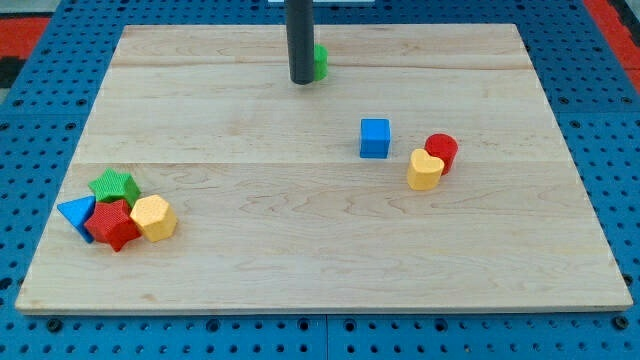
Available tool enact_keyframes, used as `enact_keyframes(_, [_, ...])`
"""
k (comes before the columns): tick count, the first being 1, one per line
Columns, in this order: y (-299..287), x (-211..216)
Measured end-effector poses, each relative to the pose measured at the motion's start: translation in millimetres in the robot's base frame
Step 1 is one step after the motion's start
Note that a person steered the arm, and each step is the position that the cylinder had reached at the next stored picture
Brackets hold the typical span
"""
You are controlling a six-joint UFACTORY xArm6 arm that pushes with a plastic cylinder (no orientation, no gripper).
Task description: Move the red circle to the green circle
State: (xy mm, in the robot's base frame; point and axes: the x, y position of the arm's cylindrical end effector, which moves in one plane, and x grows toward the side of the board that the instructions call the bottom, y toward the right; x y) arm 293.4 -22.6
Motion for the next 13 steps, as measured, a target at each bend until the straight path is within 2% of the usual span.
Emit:
enact_keyframes(2, [16,-30])
enact_keyframes(3, [41,-29])
enact_keyframes(4, [99,-4])
enact_keyframes(5, [185,26])
enact_keyframes(6, [234,87])
enact_keyframes(7, [233,157])
enact_keyframes(8, [207,164])
enact_keyframes(9, [177,160])
enact_keyframes(12, [153,127])
enact_keyframes(13, [126,121])
